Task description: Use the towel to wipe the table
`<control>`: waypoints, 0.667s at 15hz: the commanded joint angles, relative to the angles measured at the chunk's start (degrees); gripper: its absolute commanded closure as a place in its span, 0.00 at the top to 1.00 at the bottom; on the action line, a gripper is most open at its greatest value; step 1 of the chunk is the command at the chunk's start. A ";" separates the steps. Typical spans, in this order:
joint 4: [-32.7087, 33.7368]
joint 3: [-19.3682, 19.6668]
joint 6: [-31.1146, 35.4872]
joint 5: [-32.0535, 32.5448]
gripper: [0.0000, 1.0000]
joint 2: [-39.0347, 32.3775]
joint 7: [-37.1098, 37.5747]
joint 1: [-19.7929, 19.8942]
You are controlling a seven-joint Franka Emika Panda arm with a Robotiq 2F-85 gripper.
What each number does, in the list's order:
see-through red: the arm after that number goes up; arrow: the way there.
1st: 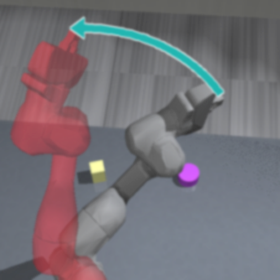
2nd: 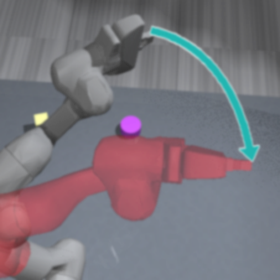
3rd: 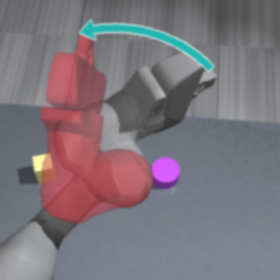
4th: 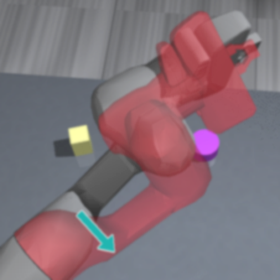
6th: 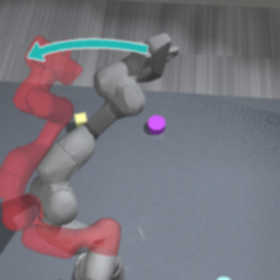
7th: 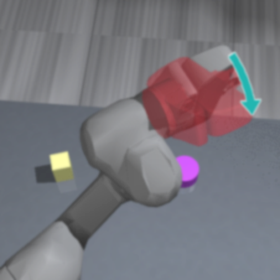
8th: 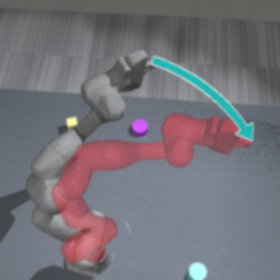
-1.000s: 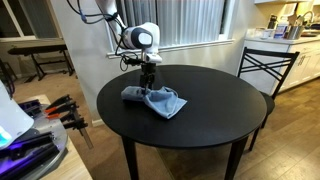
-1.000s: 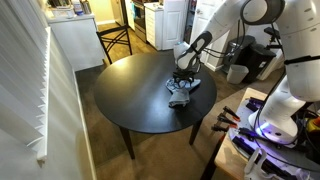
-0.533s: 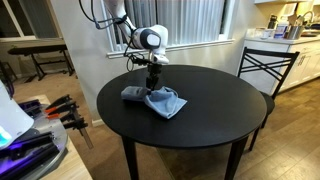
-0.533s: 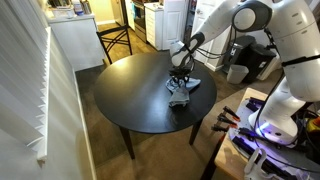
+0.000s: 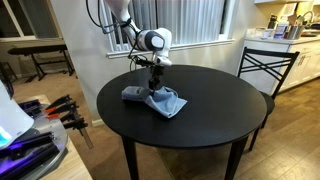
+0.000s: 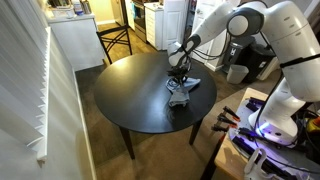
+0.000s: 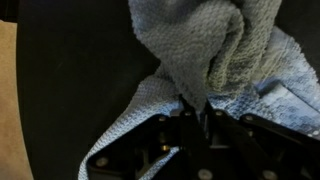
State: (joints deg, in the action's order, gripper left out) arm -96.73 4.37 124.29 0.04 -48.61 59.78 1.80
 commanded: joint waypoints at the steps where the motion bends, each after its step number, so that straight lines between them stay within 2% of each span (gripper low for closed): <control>1: 5.00 2.11 -3.21 -2.26 0.02 -3.55 4.02 -3.34; 6: 14.72 3.95 -7.65 -2.32 0.03 -9.91 21.79 -8.88; 10: 21.34 2.79 -13.32 -1.86 0.03 -12.79 31.41 -11.58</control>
State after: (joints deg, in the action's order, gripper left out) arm -80.97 7.70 113.97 -0.38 -57.62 85.27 -7.98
